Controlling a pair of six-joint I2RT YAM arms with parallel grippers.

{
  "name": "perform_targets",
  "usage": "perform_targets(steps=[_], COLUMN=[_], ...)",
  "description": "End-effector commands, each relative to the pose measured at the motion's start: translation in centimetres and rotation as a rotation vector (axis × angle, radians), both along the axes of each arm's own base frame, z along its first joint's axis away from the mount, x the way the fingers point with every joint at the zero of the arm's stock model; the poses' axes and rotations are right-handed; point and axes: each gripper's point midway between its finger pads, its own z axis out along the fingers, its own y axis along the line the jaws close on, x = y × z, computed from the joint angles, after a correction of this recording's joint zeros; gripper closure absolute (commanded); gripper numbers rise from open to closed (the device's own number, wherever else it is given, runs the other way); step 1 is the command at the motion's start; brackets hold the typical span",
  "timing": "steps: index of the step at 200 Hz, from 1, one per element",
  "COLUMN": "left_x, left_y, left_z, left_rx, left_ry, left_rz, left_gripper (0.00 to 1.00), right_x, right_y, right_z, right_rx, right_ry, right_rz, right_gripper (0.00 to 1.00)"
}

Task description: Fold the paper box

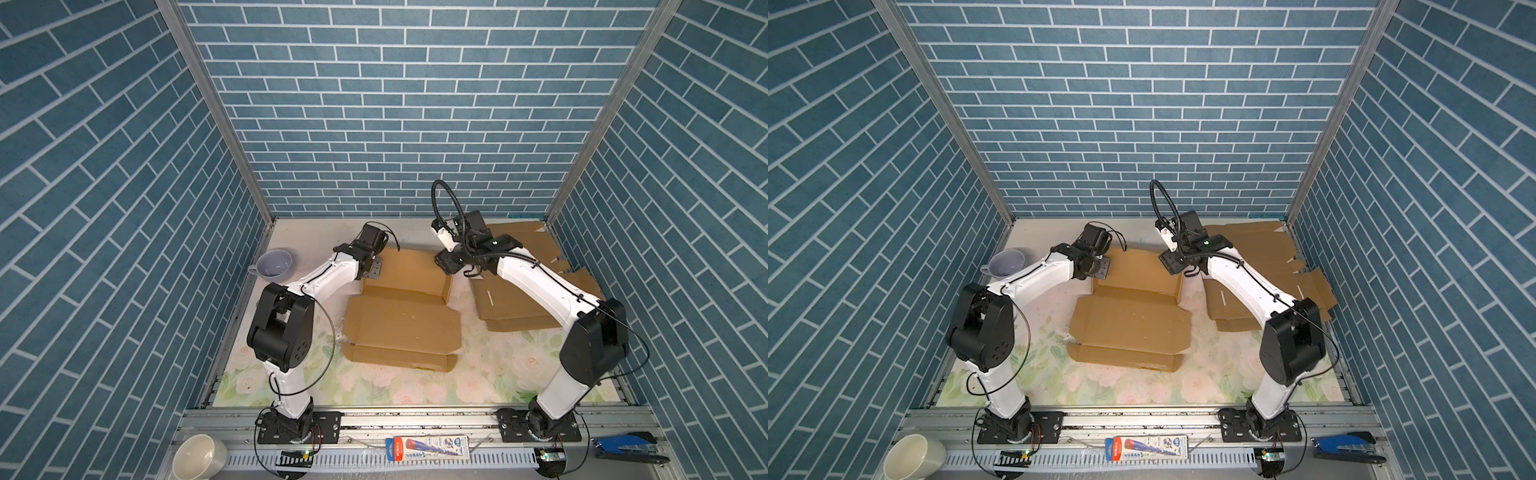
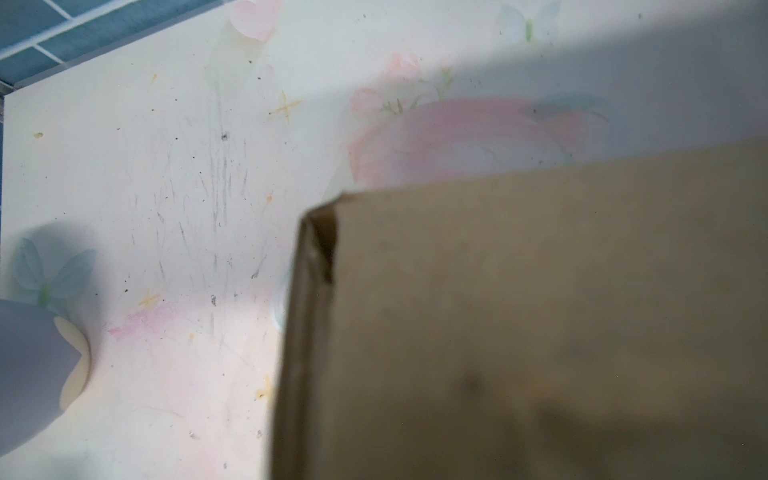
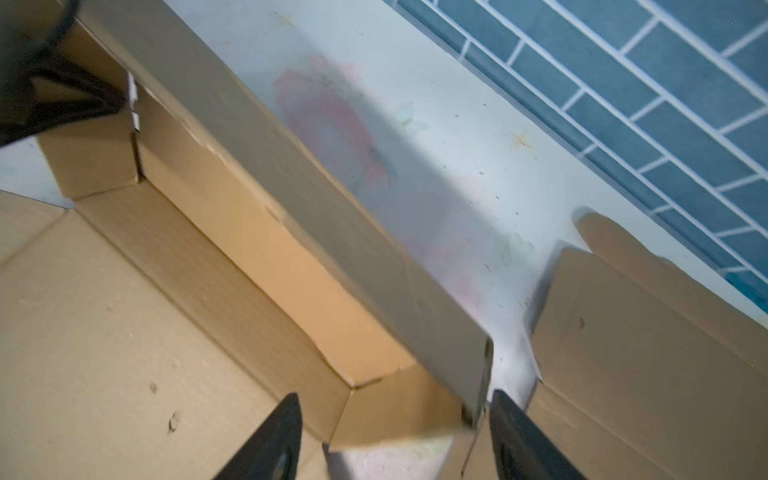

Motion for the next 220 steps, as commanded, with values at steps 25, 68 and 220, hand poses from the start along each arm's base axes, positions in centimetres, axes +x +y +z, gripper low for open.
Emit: perform_targets(steps=[25, 68, 220], left_x=[-2.3, -1.5, -0.2], left_y=[0.1, -0.7, -4.2], left_z=[-1.8, -2.6, 5.8], left_rx=[0.054, 0.038, -0.173], left_ry=[0.195, 0.239, 0.151], left_rz=[-0.118, -0.14, -0.24], left_gripper=[1.0, 1.0, 0.53], right_x=[0.1, 1.2, 2.7], right_y=[4.0, 6.5, 4.3], right_z=[-2.5, -4.8, -13.6], right_rx=[0.028, 0.086, 0.198], right_ry=[0.157, 0.248, 0.467], right_rz=[0.175, 0.194, -0.06], right_gripper=[0.31, 0.37, 0.62])
